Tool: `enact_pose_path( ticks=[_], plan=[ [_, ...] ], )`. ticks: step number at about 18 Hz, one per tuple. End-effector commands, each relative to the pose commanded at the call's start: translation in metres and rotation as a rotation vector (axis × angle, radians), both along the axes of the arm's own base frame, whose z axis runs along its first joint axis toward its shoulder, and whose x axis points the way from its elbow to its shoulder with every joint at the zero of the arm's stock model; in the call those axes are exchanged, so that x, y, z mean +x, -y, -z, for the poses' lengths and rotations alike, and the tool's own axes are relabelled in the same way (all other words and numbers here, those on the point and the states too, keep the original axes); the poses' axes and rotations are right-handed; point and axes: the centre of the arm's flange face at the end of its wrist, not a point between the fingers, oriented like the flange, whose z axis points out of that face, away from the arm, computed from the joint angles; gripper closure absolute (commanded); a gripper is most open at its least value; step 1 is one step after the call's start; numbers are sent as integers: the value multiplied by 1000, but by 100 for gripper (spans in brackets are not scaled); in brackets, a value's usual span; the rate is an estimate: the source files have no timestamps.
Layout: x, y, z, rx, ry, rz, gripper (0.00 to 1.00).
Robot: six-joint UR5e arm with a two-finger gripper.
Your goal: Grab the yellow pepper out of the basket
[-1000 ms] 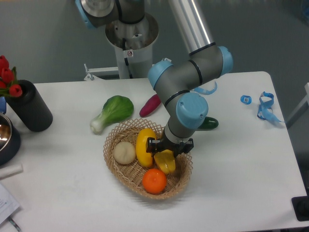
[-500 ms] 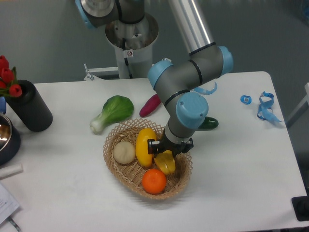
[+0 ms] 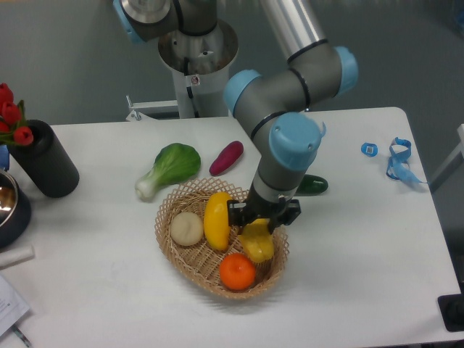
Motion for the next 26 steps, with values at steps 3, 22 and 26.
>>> enact_pose_path(
  ticks=[3,22,26],
  plan=[
    [-23,12,-13,10,-35,-12,92],
    [-106,101,9,-103,-171,474,89],
    [-114,97,20,-116,-164,479,89]
  ],
)
